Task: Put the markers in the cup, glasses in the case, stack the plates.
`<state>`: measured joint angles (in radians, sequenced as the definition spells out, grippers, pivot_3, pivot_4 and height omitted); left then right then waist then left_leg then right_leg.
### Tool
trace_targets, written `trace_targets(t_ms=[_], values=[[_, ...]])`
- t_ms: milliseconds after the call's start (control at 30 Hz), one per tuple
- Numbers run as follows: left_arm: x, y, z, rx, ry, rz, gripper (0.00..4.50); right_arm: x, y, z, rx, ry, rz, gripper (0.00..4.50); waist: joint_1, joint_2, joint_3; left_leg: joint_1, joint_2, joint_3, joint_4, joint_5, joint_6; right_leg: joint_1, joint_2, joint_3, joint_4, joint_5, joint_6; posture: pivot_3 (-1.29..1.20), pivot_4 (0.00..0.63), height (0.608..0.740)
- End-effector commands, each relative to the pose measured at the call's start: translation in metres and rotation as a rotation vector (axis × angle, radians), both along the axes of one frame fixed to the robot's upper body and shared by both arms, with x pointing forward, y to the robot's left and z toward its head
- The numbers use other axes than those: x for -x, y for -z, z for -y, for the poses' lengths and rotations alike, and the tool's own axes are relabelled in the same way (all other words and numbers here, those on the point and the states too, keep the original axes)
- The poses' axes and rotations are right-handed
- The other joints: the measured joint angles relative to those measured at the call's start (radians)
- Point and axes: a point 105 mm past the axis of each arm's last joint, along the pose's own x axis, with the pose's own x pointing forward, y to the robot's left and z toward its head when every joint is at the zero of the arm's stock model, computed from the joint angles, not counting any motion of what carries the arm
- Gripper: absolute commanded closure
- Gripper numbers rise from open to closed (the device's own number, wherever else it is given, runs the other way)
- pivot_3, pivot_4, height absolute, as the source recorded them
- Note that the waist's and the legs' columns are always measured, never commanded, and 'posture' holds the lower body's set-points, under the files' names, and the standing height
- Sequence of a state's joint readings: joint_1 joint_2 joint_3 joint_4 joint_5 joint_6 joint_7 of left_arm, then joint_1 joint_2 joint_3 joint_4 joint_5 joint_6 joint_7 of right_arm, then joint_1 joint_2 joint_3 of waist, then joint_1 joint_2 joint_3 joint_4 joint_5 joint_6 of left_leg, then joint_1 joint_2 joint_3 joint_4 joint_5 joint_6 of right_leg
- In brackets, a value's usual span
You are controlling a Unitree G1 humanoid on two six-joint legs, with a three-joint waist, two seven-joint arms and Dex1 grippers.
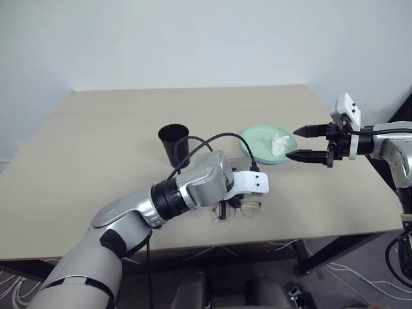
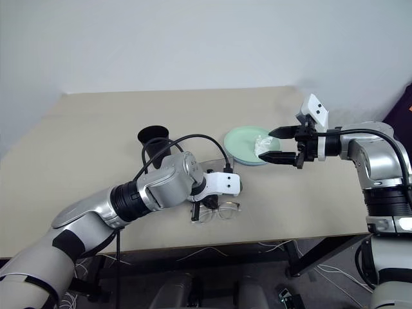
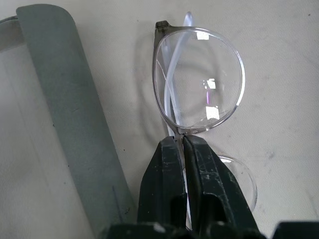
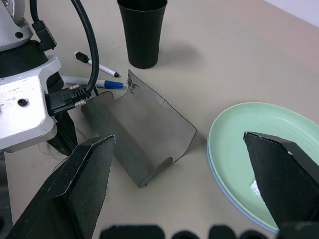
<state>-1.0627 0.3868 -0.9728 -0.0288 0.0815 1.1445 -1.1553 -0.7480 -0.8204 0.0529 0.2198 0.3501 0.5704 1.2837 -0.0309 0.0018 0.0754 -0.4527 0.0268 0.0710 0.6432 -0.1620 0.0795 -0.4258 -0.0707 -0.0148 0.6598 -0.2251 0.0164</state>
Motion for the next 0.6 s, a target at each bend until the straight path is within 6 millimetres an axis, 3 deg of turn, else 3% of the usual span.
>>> trace_targets(t_ms=[33, 333, 500, 600], values=[[-0.009, -0.025, 0.007, 0.050, 0.006, 0.062, 4.47, 0.000, -0.015, -0.002, -0.003, -0.011, 0.060, 0.00, 0.000, 0.000, 0.000, 0.000, 0.000, 0.000, 0.000, 0.000, 0.000, 0.000, 0.000, 0.000, 0.000, 0.000, 0.000, 0.00, 0.000, 0.725], [-0.030, -0.063, -0.007, 0.091, -0.014, 0.144, 4.47, -0.001, -0.016, 0.002, 0.000, -0.006, 0.060, 0.00, 0.000, 0.000, 0.000, 0.000, 0.000, 0.000, 0.000, 0.000, 0.000, 0.000, 0.000, 0.000, 0.000, 0.000, 0.000, 0.00, 0.000, 0.725], [-0.058, -0.079, -0.018, 0.109, -0.081, 0.229, 4.47, 0.002, -0.013, 0.008, 0.000, 0.003, 0.047, 0.00, 0.000, 0.000, 0.000, 0.000, 0.000, 0.000, 0.000, 0.000, 0.000, 0.000, 0.000, 0.000, 0.000, 0.000, 0.000, 0.00, 0.000, 0.725], [-0.070, -0.078, -0.019, 0.115, -0.119, 0.267, 4.47, 0.004, -0.011, 0.010, -0.003, 0.010, 0.043, 0.00, 0.004, 0.000, 0.000, 0.000, 0.000, 0.000, 0.000, 0.000, 0.000, 0.000, 0.000, 0.000, 0.000, 0.000, 0.000, 0.00, 0.000, 0.725]])
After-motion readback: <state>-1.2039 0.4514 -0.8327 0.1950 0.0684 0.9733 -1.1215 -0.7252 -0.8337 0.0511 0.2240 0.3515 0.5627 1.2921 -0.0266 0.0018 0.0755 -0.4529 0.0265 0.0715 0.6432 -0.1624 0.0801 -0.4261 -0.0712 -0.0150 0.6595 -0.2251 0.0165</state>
